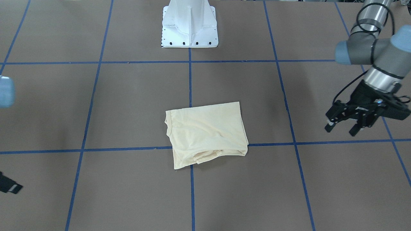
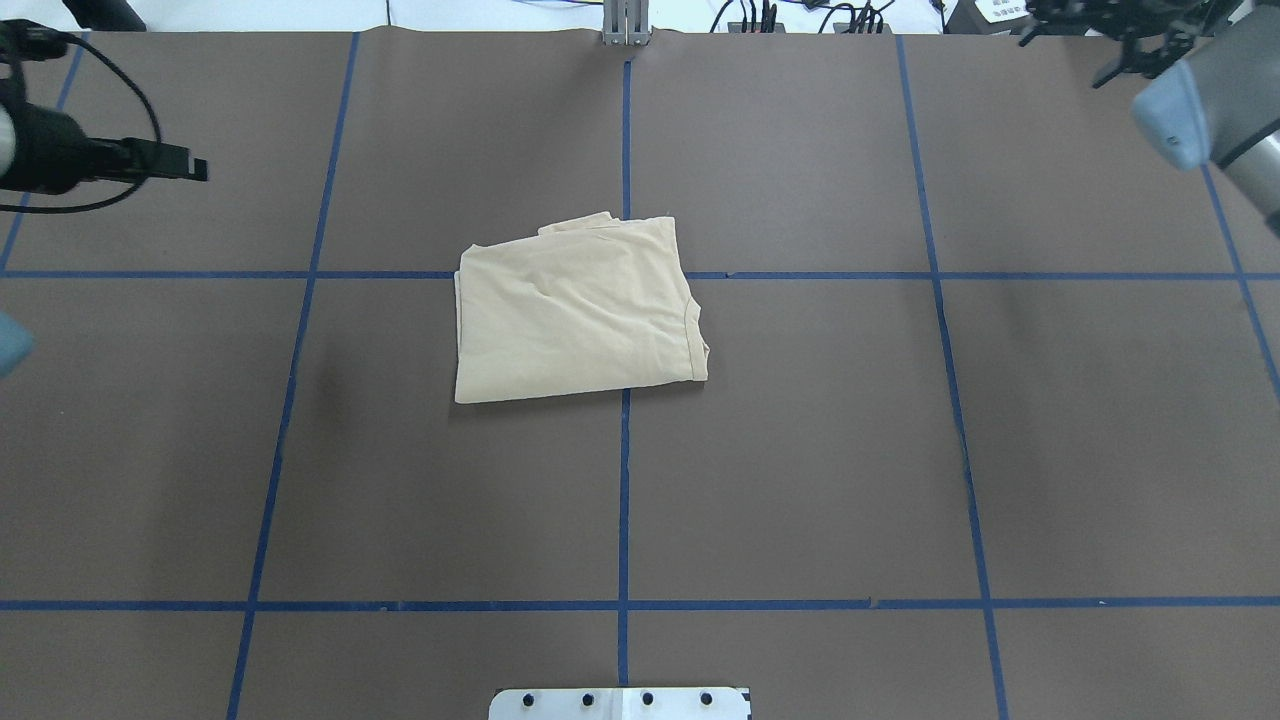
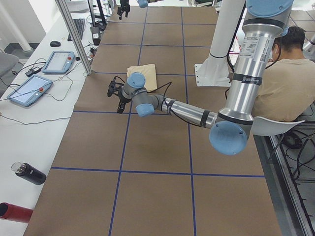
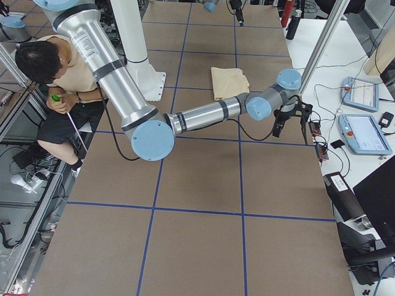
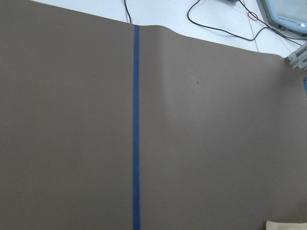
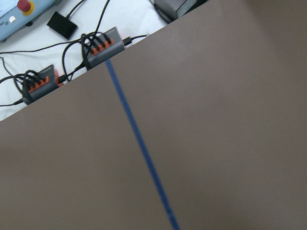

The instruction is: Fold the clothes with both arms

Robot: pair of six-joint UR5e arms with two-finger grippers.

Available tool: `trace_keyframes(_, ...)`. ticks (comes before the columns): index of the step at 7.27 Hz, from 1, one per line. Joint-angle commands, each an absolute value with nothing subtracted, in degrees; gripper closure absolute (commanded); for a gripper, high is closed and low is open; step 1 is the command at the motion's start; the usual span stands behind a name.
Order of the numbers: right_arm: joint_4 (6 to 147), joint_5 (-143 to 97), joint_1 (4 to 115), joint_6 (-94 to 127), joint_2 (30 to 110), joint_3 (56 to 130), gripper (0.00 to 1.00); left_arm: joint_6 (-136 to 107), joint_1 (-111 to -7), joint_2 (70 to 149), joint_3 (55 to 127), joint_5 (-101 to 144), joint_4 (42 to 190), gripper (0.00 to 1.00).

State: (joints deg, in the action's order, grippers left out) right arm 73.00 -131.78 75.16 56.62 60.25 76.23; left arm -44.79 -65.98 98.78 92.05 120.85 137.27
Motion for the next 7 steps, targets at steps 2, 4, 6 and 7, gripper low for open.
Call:
trace_keyframes(2, 77.9, -132.5, 87.6, 22.9, 72.8, 78.8, 0.0, -8.5, -84.1, 91.9, 91.7, 129.6, 125.7, 0.01)
trace_keyframes(4, 78.0, -133.7, 91.0, 8.1, 82.0, 82.3, 0.0, 3.5, -90.1, 90.7, 92.1, 132.9, 117.7, 0.0)
trace_keyframes(6, 78.9, -136.3, 90.5, 4.1, 89.5, 88.7, 0.0, 5.6, -90.8, 86.8, 97.1, 133.5, 113.3, 0.0)
trace_keyframes(7, 82.8, -135.8, 87.9, 4.7, 91.2, 95.3, 0.0, 2.9, -90.6, 83.2, 103.0, 133.2, 112.3, 0.0)
